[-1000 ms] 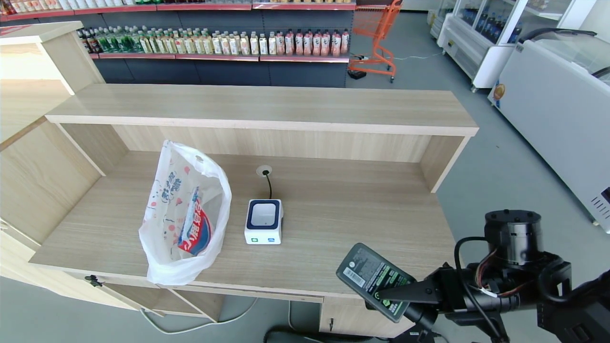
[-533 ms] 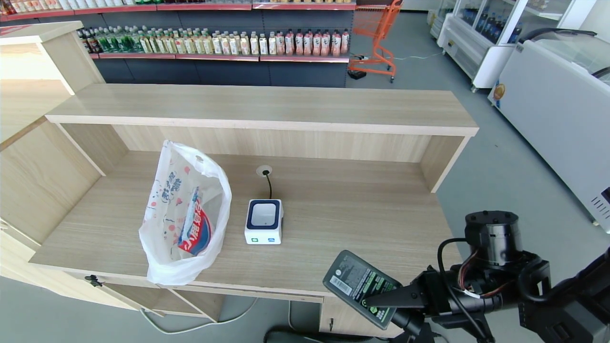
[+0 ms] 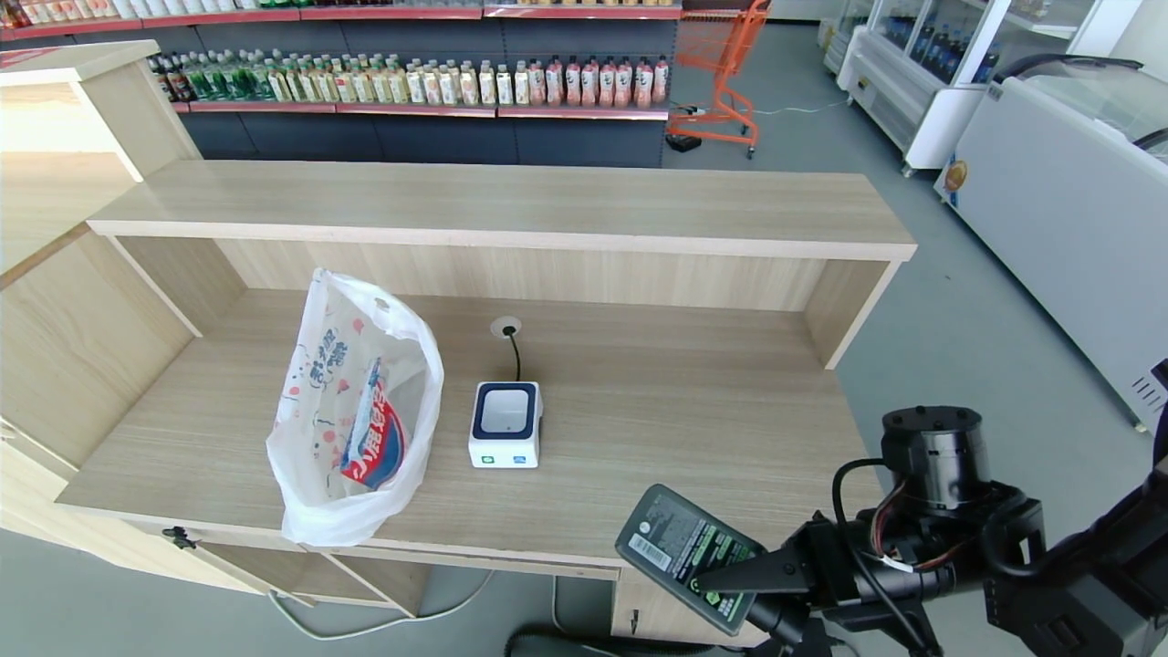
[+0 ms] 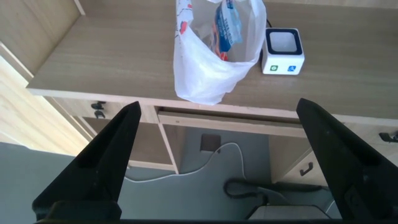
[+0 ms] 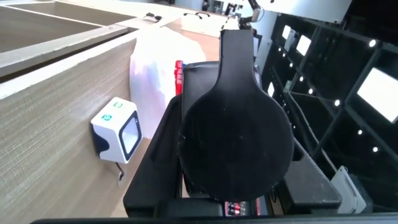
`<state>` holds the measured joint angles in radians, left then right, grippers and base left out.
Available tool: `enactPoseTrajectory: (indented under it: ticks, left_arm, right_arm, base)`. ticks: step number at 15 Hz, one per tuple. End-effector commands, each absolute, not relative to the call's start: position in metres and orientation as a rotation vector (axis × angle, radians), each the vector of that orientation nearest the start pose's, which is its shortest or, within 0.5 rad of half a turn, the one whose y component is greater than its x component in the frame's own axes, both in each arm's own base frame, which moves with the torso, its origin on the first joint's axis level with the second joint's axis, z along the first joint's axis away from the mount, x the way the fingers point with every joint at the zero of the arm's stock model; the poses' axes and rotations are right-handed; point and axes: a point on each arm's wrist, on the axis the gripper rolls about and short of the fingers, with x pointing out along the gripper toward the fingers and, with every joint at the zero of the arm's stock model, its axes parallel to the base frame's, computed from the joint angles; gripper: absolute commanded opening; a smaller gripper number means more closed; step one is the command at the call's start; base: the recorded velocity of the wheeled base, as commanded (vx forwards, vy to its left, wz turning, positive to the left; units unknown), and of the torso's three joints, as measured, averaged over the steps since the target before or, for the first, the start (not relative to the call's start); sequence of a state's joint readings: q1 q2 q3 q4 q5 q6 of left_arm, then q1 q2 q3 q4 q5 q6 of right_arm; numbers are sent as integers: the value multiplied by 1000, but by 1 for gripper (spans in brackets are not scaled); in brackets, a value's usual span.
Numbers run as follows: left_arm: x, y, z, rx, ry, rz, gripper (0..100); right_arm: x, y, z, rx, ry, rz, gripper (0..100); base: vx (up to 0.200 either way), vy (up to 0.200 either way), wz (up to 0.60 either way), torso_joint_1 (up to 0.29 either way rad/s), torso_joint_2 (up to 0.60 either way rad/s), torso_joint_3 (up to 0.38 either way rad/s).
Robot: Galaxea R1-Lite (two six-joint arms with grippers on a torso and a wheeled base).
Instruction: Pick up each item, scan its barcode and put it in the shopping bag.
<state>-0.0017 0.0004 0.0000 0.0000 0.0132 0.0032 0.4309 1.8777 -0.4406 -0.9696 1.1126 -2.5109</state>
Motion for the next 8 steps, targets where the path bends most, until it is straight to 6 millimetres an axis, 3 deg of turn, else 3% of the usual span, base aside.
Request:
enactPoseTrajectory:
  ticks: [1,6,8]
  left_arm:
    - [-23,0,75,3,0,12,100]
    - [-23,0,75,3,0,12,100]
    - [-23,0,75,3,0,12,100]
  right_arm:
    - [238,131,80,-1698,-1535,1124,0]
    - [237,131,80,-1695,-1517,1138,0]
    - [228,128,104,-1646,-1472,1136,0]
  base:
    - [0,0,0,0,0,0]
    - [0,0,0,0,0,0]
    - [0,0,0,0,0,0]
